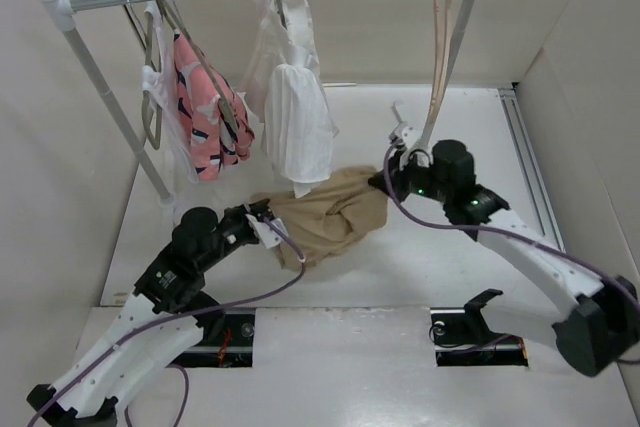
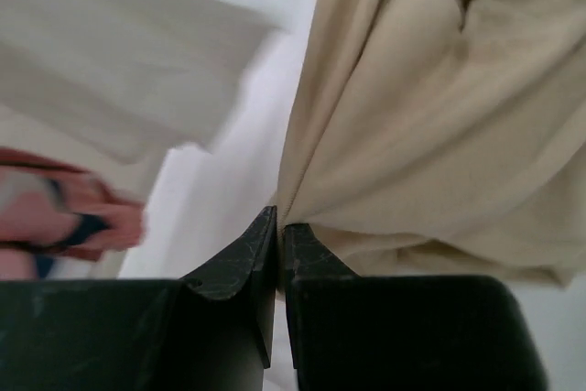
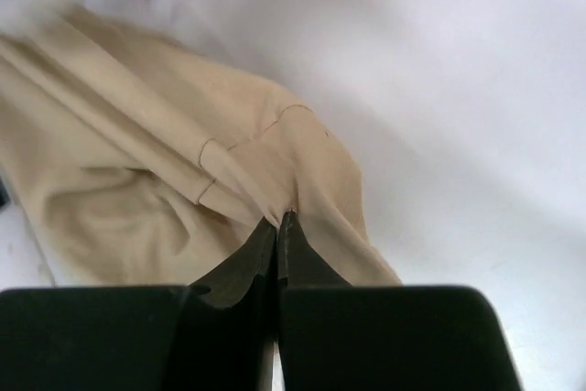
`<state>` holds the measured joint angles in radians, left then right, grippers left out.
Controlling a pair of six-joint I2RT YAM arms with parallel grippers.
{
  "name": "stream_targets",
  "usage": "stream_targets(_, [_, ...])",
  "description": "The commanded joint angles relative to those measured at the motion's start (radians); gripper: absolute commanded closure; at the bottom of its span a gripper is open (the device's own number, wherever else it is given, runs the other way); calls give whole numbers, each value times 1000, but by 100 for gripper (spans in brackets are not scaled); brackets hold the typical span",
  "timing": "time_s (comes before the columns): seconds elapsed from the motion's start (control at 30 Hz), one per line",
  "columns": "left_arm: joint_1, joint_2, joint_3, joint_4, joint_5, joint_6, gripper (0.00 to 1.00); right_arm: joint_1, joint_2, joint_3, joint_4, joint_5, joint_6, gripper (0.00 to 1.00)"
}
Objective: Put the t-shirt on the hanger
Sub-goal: Move the tshirt to the center of the board
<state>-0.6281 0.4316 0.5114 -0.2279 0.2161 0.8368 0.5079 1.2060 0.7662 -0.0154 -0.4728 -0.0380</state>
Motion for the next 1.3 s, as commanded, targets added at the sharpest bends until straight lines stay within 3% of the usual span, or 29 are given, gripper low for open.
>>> stream_targets(0.0, [-1,61,171,90,-152,-32,100,-20,-167,131,-102,153,-40,100])
stream_targets(0.07, [-1,100,275,12,-117,-31,100,-20,-249,160,-222,174,-60,100])
stream_targets(0.17, [-1,101,352,-54,-71,-22,100,-9,-336,136,-270,174,-71,100])
stream_targets(0.33, [-1,20,352,-351,147,131,100,24,-511,-8,-337,217,22,100])
stream_targets(0.37, [-1,10,352,-405,187,131,90,24,-511,-8,-337,217,23,100])
stream_targets(0.43, [-1,-2,332,-579,270,188,45,24,-581,-76,-346,217,47,100])
stream_targets(0.5, [-1,-11,322,-672,351,266,20,24,-634,-117,-399,236,61,100])
stream_targets(0.63, [-1,-11,288,-659,293,129,20,24,-686,-149,-518,290,101,100])
stream_targets(0.8, [-1,57,226,-525,175,27,30,34,-709,-186,-566,333,171,99])
stream_targets(0.83, [-1,82,211,-512,175,15,31,34,-709,-195,-596,345,211,87])
stream_targets(0.87, [-1,108,211,-501,175,15,31,34,-709,-196,-610,359,228,67])
stream_targets(0.9, [-1,161,199,-476,175,15,33,34,-709,-196,-626,370,242,29])
stream_targets(1.0, [-1,252,179,-377,175,4,33,34,-674,-205,-626,379,242,4])
stream_targets(1.27, [-1,392,110,-19,142,-157,35,43,-435,-59,-460,356,92,2])
